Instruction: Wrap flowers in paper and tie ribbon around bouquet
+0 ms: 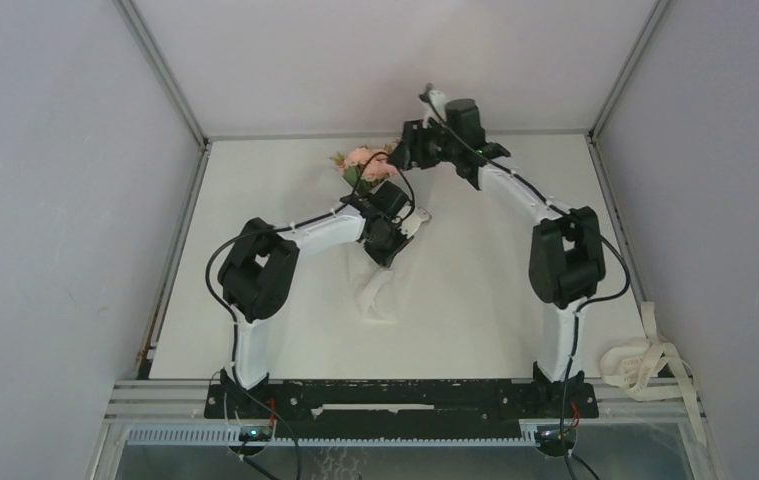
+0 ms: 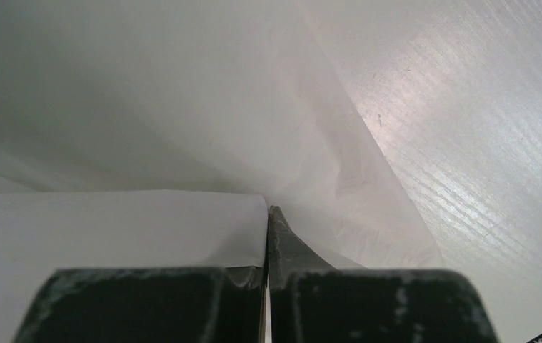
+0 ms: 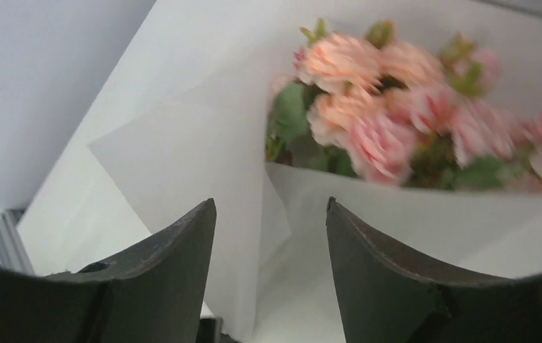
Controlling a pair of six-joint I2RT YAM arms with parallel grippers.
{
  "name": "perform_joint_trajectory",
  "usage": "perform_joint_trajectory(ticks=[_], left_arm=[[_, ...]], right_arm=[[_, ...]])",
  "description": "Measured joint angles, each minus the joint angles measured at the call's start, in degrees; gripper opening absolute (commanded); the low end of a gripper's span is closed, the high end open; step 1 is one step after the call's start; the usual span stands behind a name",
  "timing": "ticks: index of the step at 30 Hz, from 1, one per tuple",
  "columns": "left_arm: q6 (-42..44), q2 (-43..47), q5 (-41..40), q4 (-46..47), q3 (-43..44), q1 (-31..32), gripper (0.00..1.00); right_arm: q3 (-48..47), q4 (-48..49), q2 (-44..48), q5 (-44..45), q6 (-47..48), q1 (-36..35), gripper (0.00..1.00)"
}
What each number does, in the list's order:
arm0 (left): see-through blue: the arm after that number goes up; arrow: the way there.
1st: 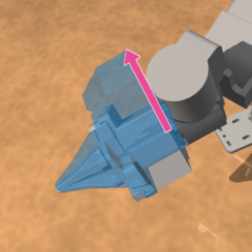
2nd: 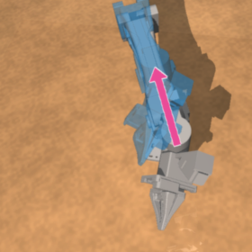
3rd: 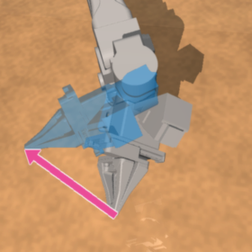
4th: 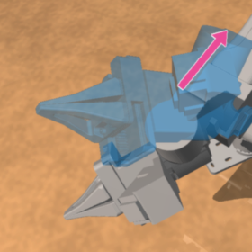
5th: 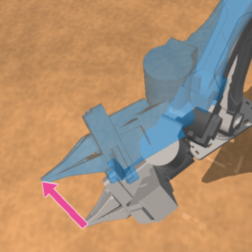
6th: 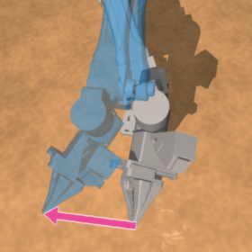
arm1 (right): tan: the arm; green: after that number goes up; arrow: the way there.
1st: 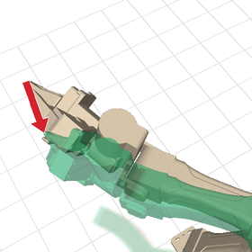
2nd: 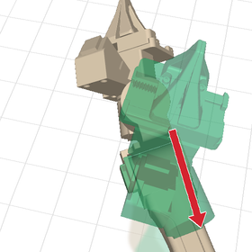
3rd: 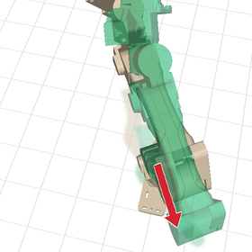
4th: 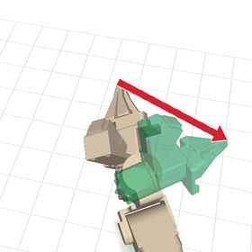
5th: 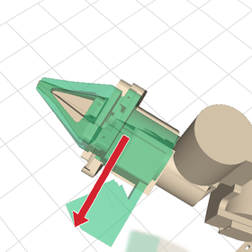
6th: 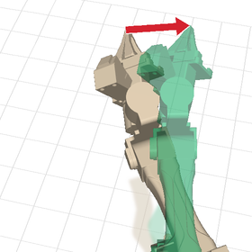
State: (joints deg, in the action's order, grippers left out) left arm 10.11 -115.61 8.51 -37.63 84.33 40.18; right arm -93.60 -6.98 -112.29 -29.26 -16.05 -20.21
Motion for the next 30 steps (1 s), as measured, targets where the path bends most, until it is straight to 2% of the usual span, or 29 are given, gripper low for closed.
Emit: perform_joint_trajectory(ticks=[6,9,18,30], left_arm=[[0.48,0.0,-0.57,-0.07,0.0,0.2,0.0],[0.57,0.0,-0.85,-0.07,0.0,0.31,0.0],[0.9,0.0,-0.87,-0.02,-0.13,0.37,0.0],[0.96,0.0,-0.9,-0.04,-0.13,0.17,0.0]], right_arm=[[-21.16,-15.47,-9.27,3.48,15.21,-9.22,0.69],[-28.85,-21.33,-13.22,5.44,20.96,-12.98,0.72],[-34.91,-29.68,-16.52,14.88,36.72,-20.92,0.79],[-37.33,-30.75,-19.06,21.57,41.83,-25.16,0.82]])
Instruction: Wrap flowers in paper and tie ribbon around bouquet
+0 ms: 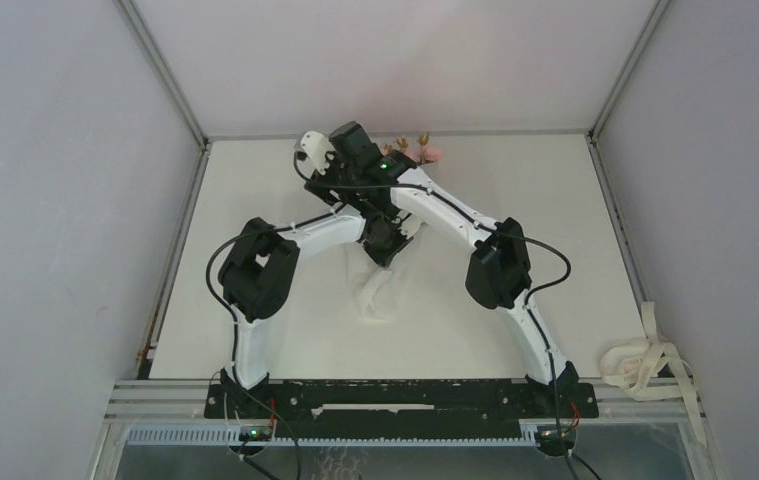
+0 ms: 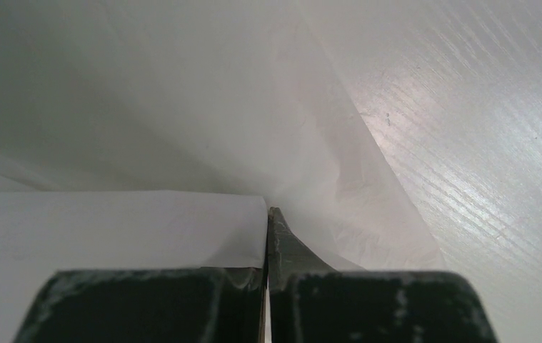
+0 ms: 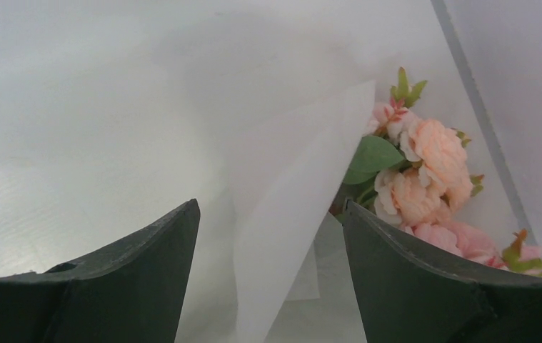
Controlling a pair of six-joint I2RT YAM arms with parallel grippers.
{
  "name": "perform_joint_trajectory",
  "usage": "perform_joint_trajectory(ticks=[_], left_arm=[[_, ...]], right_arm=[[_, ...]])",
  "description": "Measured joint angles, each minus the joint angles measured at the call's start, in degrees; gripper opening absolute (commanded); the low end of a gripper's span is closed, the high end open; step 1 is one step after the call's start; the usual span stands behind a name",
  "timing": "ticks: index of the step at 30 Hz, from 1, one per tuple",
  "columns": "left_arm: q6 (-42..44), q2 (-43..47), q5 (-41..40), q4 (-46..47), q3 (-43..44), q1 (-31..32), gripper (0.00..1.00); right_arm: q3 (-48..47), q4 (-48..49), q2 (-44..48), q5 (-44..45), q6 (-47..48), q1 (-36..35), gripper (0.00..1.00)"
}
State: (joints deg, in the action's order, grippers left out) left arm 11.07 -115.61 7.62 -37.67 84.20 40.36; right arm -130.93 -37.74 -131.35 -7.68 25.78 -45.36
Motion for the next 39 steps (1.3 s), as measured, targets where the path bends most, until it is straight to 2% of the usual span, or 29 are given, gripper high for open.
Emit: perform_joint_trajectory(ticks=[4,6,10,11,15,17,19,22,24,26,27,30,36,38,39], left_arm=[[-0.07,0.0,-0.02,-0.02,0.0,-0.07,0.0],[-0.09,0.0,0.0,-0.02,0.0,-0.2,0.0],[-0.07,0.0,-0.04,-0.04,0.0,-0.42,0.0],[-0.04,0.0,-0.04,-0.02,0.0,-0.42,0.0],[-0.02,0.0,-0.09,-0.02,0.0,-0.35,0.0],[0.0,0.0,-0.09,-0.04,0.0,-0.35,0.0],[0.0,0.0,-0.26,-0.02,0.0,-0.24,0.0],[-0.07,0.0,-0.42,-0.04,0.0,-0.26,0.0],[-0.09,0.0,-0.46,-0.15,0.0,-0.37,0.0],[-0.11,0.0,-0.5,-0.26,0.0,-0.48,0.0],[-0.09,0.0,-0.61,-0.39,0.0,-0.5,0.0],[0.15,0.0,-1.03,-0.37,0.0,-0.13,0.01],[0.96,0.0,-1.33,-0.63,0.0,0.57,0.18],[1.05,0.17,-1.33,-0.76,0.0,0.68,0.28],[1.09,0.33,-1.33,-0.79,0.0,0.74,0.36]], right_arm=[[-0.17,0.24,-0.63,4.87,0.81,-0.44,0.79],[-0.39,0.46,-1.05,7.58,0.87,-0.61,0.73],[-0.5,1.07,-1.53,10.51,0.37,-0.5,0.41],[-0.5,1.03,-1.57,10.38,-0.13,-0.39,0.39],[-0.5,1.03,-1.57,7.98,-1.92,0.28,0.49],[-0.5,0.59,-1.57,5.51,-2.62,0.72,0.5],[-0.5,0.46,-1.66,3.72,-3.1,1.03,0.49],[-0.5,0.31,-2.1,2.43,-4.09,1.05,0.43],[-0.5,0.17,-2.43,2.23,-4.9,1.03,0.29],[-0.5,0.2,-2.62,2.56,-5.53,1.09,0.05],[-0.5,0.24,-2.69,3.23,-6.05,1.2,0.0],[-0.48,1.18,-3.08,4.5,-8.35,2.43,0.0],[2.86,4.9,-2.38,1.46,-15.76,7.02,0.0],[5.75,7.32,-1.4,-1.27,-19.17,10.16,0.0],[7.39,8.66,-1.01,-2.56,-21.0,11.93,0.0]])
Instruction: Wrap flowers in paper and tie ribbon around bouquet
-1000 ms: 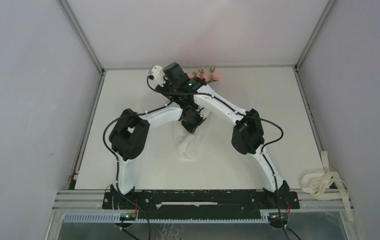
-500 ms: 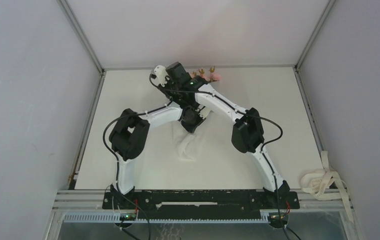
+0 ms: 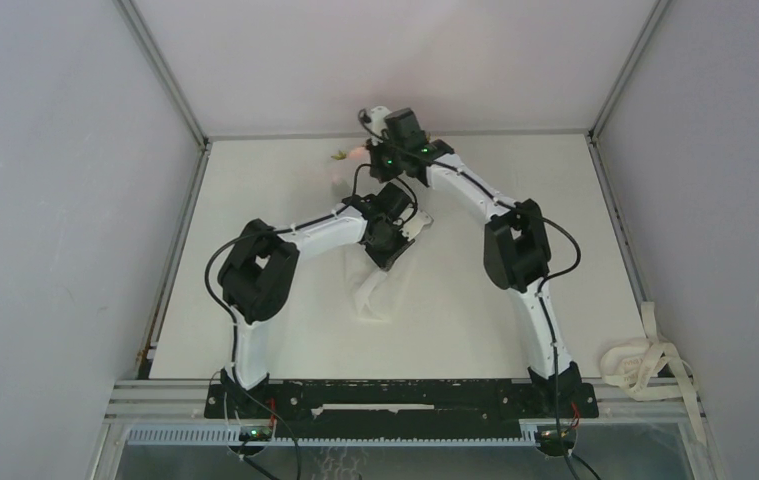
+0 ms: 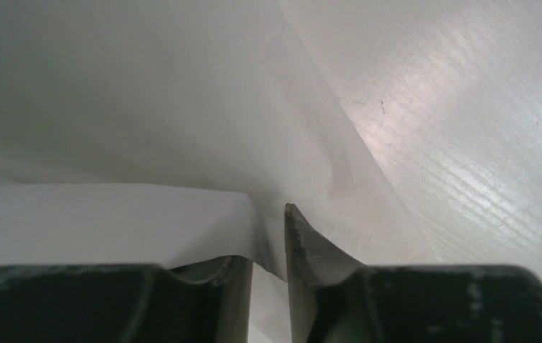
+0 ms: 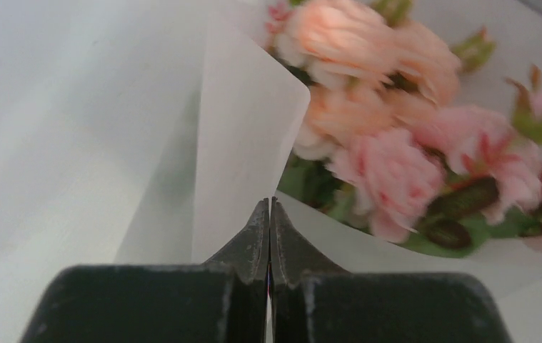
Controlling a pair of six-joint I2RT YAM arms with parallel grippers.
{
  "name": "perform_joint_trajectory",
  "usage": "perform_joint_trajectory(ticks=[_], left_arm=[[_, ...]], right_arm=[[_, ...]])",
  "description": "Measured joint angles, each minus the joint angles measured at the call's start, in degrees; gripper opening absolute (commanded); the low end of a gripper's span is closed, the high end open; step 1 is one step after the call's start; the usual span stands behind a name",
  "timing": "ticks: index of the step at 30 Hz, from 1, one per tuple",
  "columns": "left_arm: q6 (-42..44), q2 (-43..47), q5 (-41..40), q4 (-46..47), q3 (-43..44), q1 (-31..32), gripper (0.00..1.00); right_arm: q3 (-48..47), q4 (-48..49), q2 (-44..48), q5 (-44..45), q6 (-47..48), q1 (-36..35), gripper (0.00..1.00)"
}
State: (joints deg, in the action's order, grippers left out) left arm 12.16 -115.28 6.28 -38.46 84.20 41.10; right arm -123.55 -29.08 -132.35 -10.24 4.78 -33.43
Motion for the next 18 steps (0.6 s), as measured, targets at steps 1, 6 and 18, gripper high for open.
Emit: perform_joint_trajectory(ticks=[1,6,18], left_arm=[[0.0,0.22,0.02,-0.02,0.0,0.04,0.42],[0.52,1.2,-0.09,-1.33,0.0,0.44,0.58],[3.02,6.01,-1.18,-8.2,0.0,4.94,0.74]], right_arm=[[2.03,1.7,0.48,-1.53,-1.97,1.84,0.0],[13.18,10.08,2.32,-7.3,-11.47,9.18,0.0],[25.05,23.89,3.74,-15.08,-26.47,14.8,0.0]])
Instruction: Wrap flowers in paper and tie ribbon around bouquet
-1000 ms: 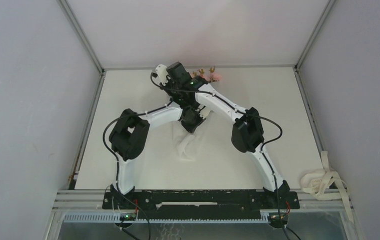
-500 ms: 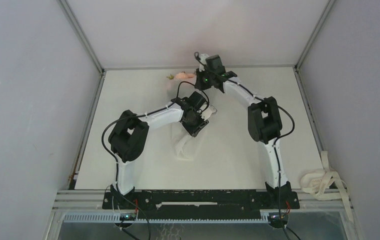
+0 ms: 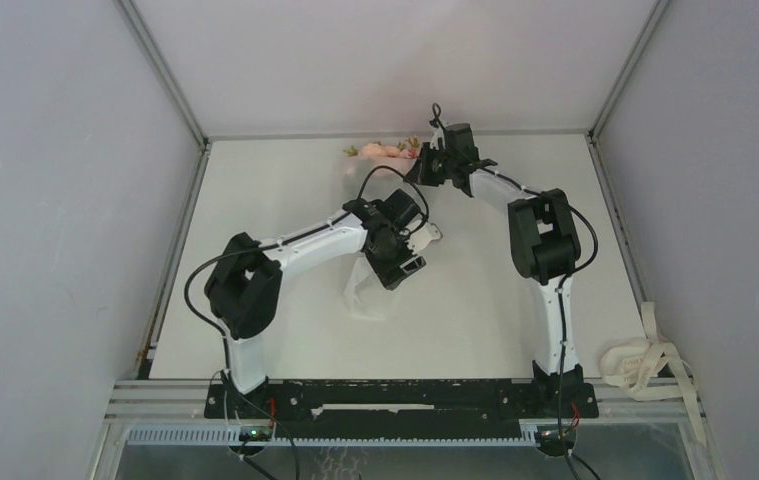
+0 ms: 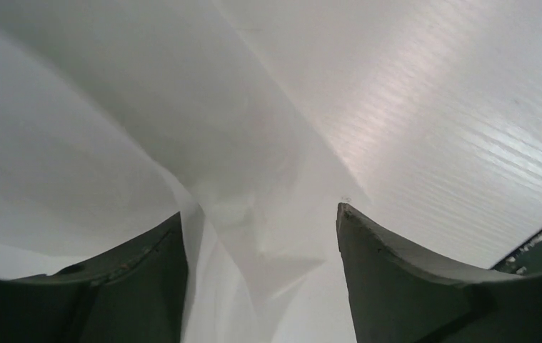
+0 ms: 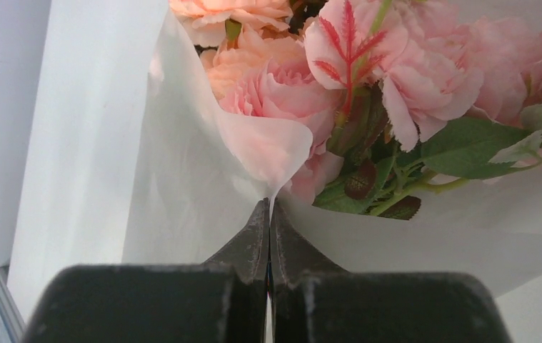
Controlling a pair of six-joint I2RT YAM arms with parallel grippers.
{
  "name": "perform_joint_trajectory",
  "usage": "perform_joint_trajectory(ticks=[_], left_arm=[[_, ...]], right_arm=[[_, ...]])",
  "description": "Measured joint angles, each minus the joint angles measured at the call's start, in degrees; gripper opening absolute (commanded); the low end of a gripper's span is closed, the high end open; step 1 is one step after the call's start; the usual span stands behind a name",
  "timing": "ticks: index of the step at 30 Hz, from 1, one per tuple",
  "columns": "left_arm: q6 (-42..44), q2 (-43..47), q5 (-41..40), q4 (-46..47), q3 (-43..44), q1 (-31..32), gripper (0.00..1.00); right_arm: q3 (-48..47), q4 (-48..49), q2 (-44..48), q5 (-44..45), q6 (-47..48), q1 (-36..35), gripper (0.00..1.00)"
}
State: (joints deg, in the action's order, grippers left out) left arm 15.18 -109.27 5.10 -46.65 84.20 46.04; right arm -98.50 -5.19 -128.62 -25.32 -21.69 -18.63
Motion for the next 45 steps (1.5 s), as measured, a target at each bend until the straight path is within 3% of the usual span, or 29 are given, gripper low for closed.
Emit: perform_joint_trajectory(ticks=[11,17,21,24,28,33,43,45], left_arm=[[2.38,12.33,3.56,-9.88,0.0,1.42,0.83],[1.88,15.39,0.87,-10.8,-1.01,1.16,0.83],[1.11,14.08,-3.67,-9.55,-4.0,1.03,0.66],[0.55,11.74,-5.57,-8.55,-4.79,1.03,0.29],[1.03,10.43,-6.25,-7.04,-5.97,2.4,0.03],[3.21,9.44,-8.39,-3.69,-6.88,8.9,0.0],[9.16,-4.33,-16.13,0.07,-6.08,16.46,0.02],[9.7,-4.37,-16.48,0.24,-5.97,16.94,0.02]], right_arm=[[2.62,4.17,0.66,-1.22,-2.36,0.17,0.0],[3.21,5.09,0.66,-1.44,-3.28,0.2,0.0],[3.41,5.81,0.66,-1.51,-3.41,0.17,0.0],[4.2,6.4,0.68,-1.49,-3.72,0.17,0.0],[5.66,7.17,0.68,-1.31,-4.63,0.24,0.0],[6.58,8.5,0.7,-1.73,-6.82,0.48,0.0],[11.13,11.26,2.75,-0.13,-10.25,0.24,0.0],[12.31,11.43,4.22,0.68,-10.29,0.24,0.07]])
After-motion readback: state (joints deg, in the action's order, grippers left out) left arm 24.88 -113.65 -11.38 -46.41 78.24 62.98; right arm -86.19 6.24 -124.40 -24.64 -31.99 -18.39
